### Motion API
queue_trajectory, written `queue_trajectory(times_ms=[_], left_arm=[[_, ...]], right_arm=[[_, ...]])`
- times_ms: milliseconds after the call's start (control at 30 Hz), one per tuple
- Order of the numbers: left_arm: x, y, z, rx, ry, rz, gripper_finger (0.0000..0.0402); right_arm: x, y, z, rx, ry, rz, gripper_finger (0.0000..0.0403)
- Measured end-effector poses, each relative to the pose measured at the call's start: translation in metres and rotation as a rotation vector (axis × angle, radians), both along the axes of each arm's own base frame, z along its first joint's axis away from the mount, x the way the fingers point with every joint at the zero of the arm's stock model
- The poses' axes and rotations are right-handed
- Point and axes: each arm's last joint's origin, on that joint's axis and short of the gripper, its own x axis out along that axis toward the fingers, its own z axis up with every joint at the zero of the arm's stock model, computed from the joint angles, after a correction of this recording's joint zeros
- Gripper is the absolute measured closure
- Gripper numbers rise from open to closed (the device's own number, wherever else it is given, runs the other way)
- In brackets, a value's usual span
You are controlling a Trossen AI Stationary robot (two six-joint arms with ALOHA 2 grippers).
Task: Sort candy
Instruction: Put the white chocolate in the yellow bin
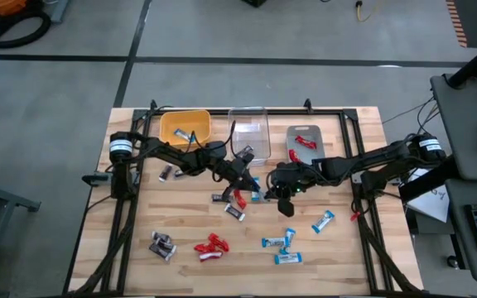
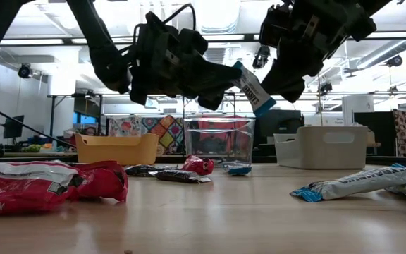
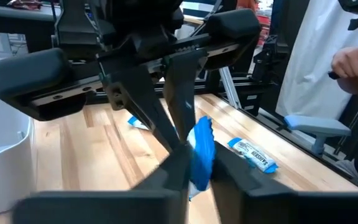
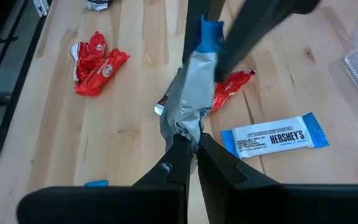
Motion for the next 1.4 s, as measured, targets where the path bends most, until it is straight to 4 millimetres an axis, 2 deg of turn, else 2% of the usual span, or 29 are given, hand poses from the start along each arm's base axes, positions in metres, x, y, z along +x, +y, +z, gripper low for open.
queue_trajectory(times_ms=[167, 400, 633, 700, 900, 1033, 1233, 1400], left_arm=[[0.000, 0.000, 0.001, -0.014, 0.009, 0.005, 0.0392], [-0.007, 0.004, 0.012, -0.025, 0.071, 0.021, 0.0398], [-0.029, 0.013, 0.036, 0.051, 0.203, 0.068, 0.0400], [-0.041, 0.015, 0.047, 0.106, 0.260, 0.136, 0.0400], [-0.093, 0.025, 0.082, 0.413, 0.487, 0.521, 0.0400], [-0.128, 0.042, 0.101, 0.545, 0.599, 0.787, 0.0400], [-0.173, 0.076, 0.109, 0.492, 0.734, 0.964, 0.0400], [-0.198, 0.117, 0.100, 0.370, 0.835, 1.163, 0.0400]], right_arm=[[0.000, -0.001, 0.000, -0.014, -0.001, -0.024, 0.0371], [-0.001, -0.008, 0.000, -0.001, 0.017, -0.096, 0.0300], [-0.009, -0.022, 0.004, -0.020, 0.052, -0.165, 0.0251], [-0.011, -0.026, 0.006, -0.021, 0.056, -0.180, 0.0243], [-0.013, -0.031, 0.009, -0.021, 0.041, -0.197, 0.0230], [-0.013, -0.031, 0.009, -0.030, 0.040, -0.207, 0.0231], [-0.012, -0.031, 0.009, -0.030, 0.036, -0.211, 0.0230], [-0.012, -0.031, 0.009, -0.032, 0.035, -0.212, 0.0232]])
